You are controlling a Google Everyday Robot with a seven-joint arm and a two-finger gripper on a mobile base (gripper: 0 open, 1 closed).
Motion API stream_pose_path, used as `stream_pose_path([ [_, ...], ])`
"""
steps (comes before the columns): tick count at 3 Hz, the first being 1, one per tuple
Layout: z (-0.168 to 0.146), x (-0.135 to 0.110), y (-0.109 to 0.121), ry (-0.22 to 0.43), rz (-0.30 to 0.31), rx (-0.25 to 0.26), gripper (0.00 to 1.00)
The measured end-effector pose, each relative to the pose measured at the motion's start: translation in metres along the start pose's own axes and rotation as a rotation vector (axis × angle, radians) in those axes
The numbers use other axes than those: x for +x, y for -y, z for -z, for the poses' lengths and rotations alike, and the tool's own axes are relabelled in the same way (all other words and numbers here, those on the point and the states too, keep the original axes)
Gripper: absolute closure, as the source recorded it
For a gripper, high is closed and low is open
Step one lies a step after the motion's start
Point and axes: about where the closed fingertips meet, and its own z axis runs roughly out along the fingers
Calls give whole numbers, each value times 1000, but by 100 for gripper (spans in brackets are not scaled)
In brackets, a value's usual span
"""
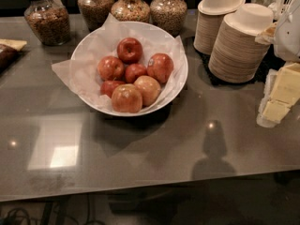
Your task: Pick apple from white bowl
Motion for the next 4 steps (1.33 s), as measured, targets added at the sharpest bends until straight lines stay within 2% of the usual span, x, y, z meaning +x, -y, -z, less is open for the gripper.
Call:
stream_pose_path([
  [2,1,-4,4,14,7,18,0],
  [3,-3,-25,23,93,59,62,0],
  [4,-5,-57,33,176,174,93,0],
])
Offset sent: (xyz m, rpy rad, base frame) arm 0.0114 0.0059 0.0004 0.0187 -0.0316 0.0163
